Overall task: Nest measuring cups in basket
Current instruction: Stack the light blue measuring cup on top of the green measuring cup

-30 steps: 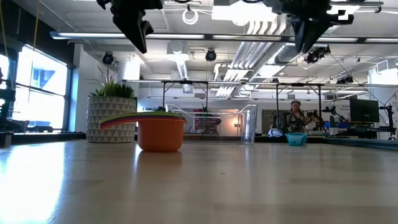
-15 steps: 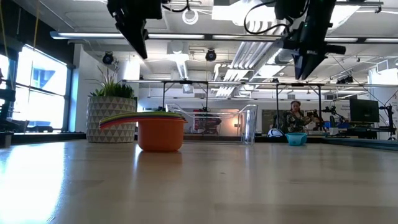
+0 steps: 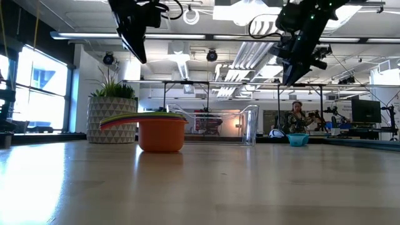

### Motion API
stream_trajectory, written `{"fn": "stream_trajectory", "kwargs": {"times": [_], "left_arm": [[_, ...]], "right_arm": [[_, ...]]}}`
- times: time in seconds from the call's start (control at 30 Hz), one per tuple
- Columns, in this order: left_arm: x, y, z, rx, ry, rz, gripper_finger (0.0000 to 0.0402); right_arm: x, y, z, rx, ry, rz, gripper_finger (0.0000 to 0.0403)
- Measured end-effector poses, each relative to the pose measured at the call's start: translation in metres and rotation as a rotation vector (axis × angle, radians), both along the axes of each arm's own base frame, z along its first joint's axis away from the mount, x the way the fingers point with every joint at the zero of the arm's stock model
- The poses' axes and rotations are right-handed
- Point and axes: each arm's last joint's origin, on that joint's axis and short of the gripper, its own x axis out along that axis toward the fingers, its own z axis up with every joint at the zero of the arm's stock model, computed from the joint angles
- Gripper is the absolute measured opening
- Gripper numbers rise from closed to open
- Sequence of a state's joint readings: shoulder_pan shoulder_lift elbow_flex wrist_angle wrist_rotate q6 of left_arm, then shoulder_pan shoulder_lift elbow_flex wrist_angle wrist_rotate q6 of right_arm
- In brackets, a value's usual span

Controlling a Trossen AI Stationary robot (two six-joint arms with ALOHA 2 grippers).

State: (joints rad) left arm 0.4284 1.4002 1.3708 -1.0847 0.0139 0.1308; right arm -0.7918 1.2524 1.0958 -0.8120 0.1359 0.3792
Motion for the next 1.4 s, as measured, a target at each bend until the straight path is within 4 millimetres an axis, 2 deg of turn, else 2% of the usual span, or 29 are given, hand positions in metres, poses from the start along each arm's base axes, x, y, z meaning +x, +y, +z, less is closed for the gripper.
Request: {"fn": "stream_trajectory", "kwargs": {"times": [0.27,0.47,0.73,1.03,1.2,1.4], "left_arm": [[-0.006,0.012,0.0,0.007,0.003,0.082,0.0037],[-0.011,0.023,0.0,0.056,0.018,0.132,0.0037],[-0.016,0.044,0.004,0.115,-0.038,0.184,0.0037],[-0.021,0.065,0.01,0.174,-0.121,0.254,0.0037],[-0.026,0.077,0.013,0.228,-0.15,0.259,0.0037],[-0.031,0.085,0.015,0.263,-0.155,0.258,0.0037]], "right_arm": [[0.002,-0.032,-0.015,0.003,-0.023,0.066,0.0074],[0.003,-0.048,-0.031,0.054,-0.018,0.05,0.0074],[0.006,-0.05,-0.033,0.082,-0.06,0.066,0.0078],[0.004,-0.052,-0.033,0.109,-0.106,-0.019,0.0138],[0.004,-0.052,-0.033,0.104,-0.099,-0.015,0.014],[0.002,-0.05,-0.034,0.142,-0.101,-0.118,0.014]]}}
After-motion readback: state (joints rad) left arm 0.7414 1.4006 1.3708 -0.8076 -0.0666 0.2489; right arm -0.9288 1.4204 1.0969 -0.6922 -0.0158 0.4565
